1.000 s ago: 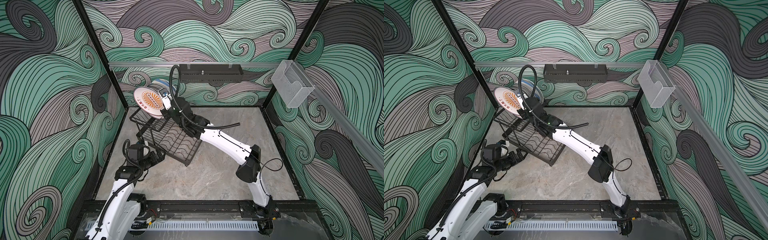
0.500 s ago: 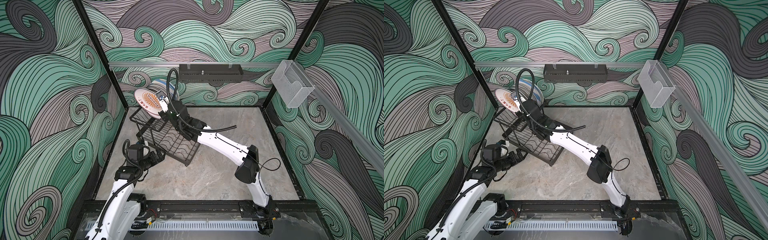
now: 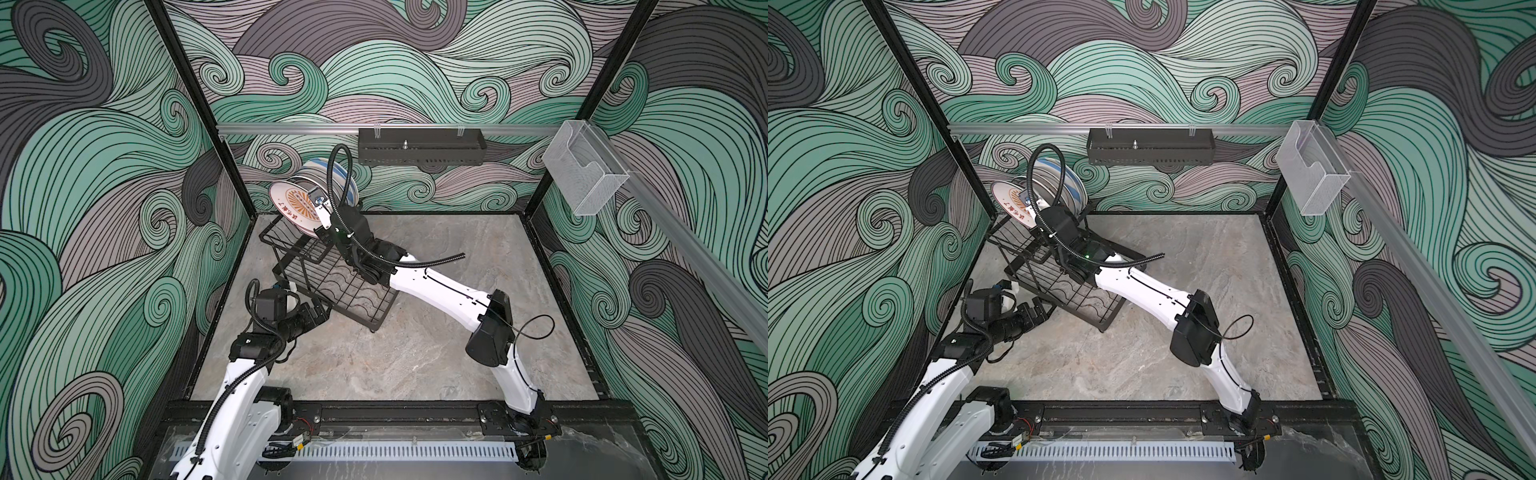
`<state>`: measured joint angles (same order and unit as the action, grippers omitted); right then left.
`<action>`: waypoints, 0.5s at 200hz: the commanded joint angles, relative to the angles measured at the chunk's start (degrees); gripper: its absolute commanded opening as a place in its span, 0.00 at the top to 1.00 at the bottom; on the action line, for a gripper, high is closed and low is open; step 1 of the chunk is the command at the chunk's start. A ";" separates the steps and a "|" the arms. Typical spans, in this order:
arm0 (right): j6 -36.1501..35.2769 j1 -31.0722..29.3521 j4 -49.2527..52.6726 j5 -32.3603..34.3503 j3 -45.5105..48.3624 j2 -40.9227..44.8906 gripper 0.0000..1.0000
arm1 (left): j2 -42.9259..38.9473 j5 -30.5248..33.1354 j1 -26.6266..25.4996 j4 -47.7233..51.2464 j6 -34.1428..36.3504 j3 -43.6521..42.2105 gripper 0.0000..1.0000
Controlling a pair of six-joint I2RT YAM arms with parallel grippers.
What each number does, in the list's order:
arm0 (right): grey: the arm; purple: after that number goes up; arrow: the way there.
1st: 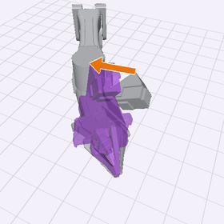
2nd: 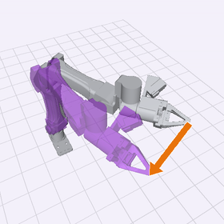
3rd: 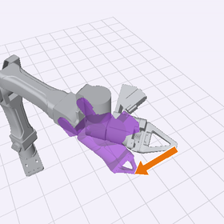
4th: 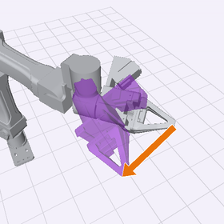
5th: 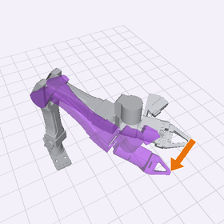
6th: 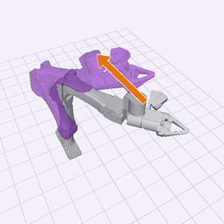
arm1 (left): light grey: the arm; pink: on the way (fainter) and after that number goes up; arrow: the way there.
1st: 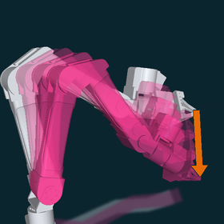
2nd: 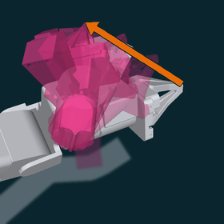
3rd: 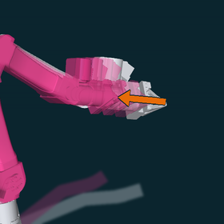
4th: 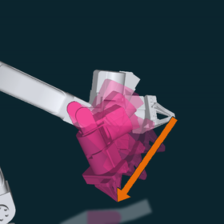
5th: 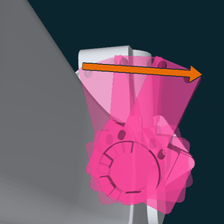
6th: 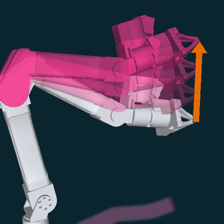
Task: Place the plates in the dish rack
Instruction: 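Lower the sunburst plate into the front rack slot with the right gripper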
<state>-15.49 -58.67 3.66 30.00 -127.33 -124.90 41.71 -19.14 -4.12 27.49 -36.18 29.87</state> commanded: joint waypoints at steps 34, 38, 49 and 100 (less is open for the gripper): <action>0.32 -0.48 -2.47 1.36 -1.32 -1.70 1.00 | -0.84 -0.73 0.47 0.21 0.59 0.10 0.01; 0.34 -0.50 -2.37 1.45 -1.34 -1.77 1.00 | -0.84 -0.73 0.43 0.26 0.59 0.05 0.01; 0.46 -0.52 -1.87 1.62 -1.54 -2.05 1.00 | -0.84 -0.73 0.43 0.29 0.59 0.10 0.01; 1.80 -0.51 0.57 1.55 -2.61 -3.15 0.90 | -0.86 -0.40 0.43 0.46 0.68 0.15 0.01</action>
<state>-14.46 -59.20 4.16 30.85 -127.55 -127.42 41.71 -19.31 -4.14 27.46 -36.18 29.87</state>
